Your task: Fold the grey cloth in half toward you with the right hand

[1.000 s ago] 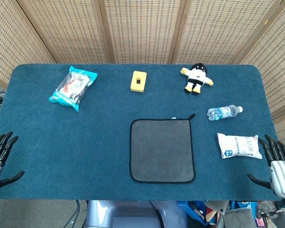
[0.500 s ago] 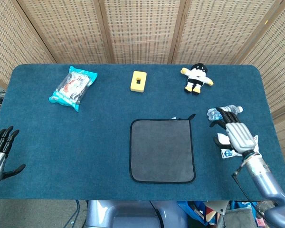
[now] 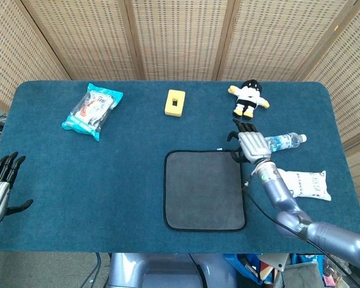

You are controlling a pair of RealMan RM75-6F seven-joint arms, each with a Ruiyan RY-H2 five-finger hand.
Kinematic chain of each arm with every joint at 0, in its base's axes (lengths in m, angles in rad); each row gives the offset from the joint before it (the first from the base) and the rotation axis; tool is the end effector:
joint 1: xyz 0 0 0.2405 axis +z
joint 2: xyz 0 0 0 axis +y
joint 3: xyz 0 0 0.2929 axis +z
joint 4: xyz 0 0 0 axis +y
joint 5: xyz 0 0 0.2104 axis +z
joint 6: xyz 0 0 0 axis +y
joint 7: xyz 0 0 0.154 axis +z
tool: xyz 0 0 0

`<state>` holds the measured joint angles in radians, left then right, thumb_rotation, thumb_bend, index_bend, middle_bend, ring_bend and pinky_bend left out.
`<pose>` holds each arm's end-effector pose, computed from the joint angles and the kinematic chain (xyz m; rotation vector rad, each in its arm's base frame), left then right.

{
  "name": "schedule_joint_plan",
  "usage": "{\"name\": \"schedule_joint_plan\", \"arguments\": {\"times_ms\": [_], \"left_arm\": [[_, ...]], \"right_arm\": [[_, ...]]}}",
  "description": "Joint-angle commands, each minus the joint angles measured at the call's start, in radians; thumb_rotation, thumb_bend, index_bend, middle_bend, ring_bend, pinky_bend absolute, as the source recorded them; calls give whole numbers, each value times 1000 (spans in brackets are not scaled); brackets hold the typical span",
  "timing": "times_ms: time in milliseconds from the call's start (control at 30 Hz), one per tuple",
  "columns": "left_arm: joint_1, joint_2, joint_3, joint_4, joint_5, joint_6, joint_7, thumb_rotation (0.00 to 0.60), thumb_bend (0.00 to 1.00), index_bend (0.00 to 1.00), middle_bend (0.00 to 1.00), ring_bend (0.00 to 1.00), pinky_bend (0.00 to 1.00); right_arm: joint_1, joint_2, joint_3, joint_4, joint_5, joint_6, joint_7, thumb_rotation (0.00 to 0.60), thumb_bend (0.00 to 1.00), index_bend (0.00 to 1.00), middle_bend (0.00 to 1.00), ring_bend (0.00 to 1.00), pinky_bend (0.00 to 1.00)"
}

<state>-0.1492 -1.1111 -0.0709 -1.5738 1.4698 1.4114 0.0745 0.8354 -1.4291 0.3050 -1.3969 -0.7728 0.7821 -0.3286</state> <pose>-0.3457 0.2214 0.1766 -1.4541 -0.8215 -0.8211 -0.1865 -0.4487 0.0384 1.6591 -1.1480 0.8407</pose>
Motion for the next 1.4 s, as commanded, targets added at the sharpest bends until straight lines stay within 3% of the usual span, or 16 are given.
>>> {"name": "schedule_joint_plan", "arguments": {"times_ms": [33, 333, 633, 1067, 1400], "left_arm": [[-6, -3, -5, 3, -15, -11, 6, 600, 128, 0, 0, 0, 0], [-13, -7, -15, 5, -46, -26, 13, 600, 128, 0, 0, 0, 0], [-20, -5, -19, 10, -66, -44, 6, 600, 128, 0, 0, 0, 0], [-30, -5, -20, 21, -80, -60, 2, 600, 129, 0, 0, 0, 0], [-30, -2, -21, 19, -87, -60, -7, 600, 129, 0, 0, 0, 0]], "right_arm": [[67, -86, -13, 91, 85, -12, -76, 600, 492, 354, 0, 0, 0], [162, -215, -18, 248, 235, -39, -168, 600, 491, 354, 0, 0, 0], [197, -303, -48, 345, 288, -44, -220, 600, 491, 354, 0, 0, 0], [209, -363, -49, 429, 306, -75, -221, 600, 491, 361, 0, 0, 0], [214, -369, -49, 430, 312, -83, -232, 600, 491, 433, 0, 0, 0]]}}
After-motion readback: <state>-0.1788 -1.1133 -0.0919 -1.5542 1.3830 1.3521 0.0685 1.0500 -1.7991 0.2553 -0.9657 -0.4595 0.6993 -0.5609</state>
